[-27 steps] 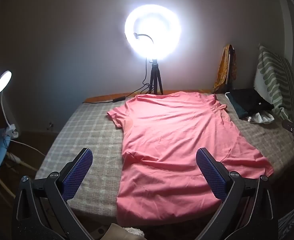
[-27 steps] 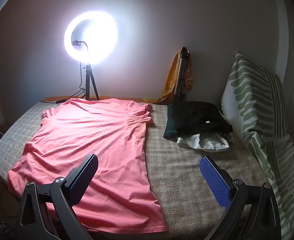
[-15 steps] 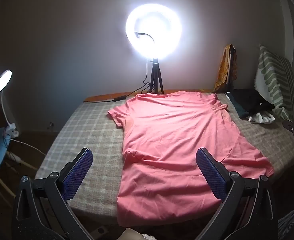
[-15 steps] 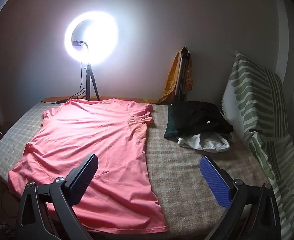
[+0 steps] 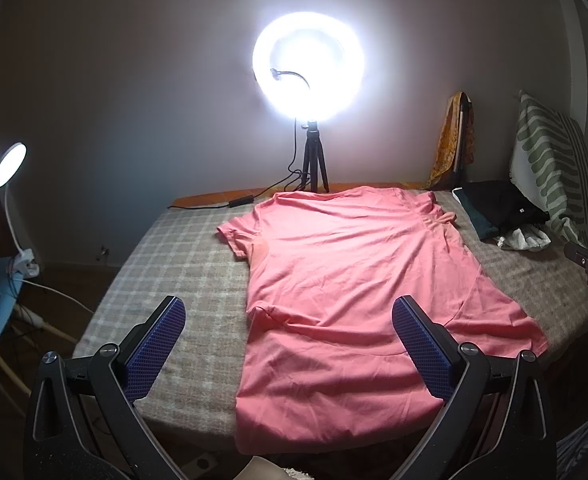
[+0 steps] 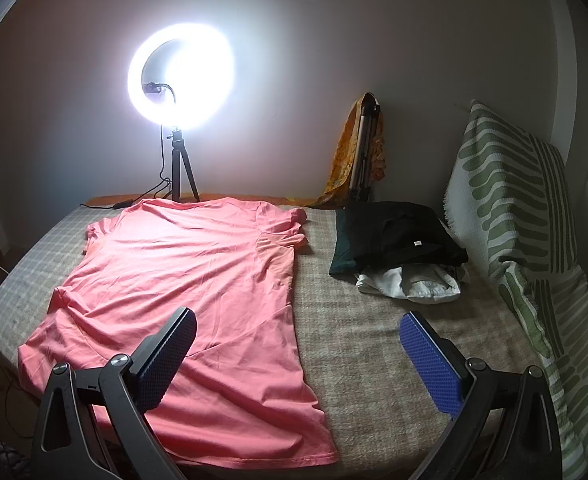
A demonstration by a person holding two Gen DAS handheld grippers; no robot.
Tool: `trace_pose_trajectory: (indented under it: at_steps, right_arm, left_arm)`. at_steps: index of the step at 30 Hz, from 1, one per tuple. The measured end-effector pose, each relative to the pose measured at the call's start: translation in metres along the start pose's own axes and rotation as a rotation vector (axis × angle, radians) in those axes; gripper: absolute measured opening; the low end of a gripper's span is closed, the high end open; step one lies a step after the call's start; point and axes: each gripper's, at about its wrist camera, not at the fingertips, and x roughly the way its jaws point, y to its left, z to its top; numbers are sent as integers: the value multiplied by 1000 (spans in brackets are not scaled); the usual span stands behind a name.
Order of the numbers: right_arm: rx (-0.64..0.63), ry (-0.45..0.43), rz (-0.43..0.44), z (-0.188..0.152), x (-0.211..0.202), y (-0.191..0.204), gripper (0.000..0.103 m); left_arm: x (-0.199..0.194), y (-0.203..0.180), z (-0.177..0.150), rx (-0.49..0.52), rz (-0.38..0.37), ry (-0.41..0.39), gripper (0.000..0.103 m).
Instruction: Fold small clothes
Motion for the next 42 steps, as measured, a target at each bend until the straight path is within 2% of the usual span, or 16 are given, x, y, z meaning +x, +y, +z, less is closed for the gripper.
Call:
trace_pose_trajectory:
  at_steps: [42]
  right_arm:
    - [6, 3, 4, 0, 1, 0, 103]
  left_arm:
    - [-2, 1, 3, -3, -2, -7, 103]
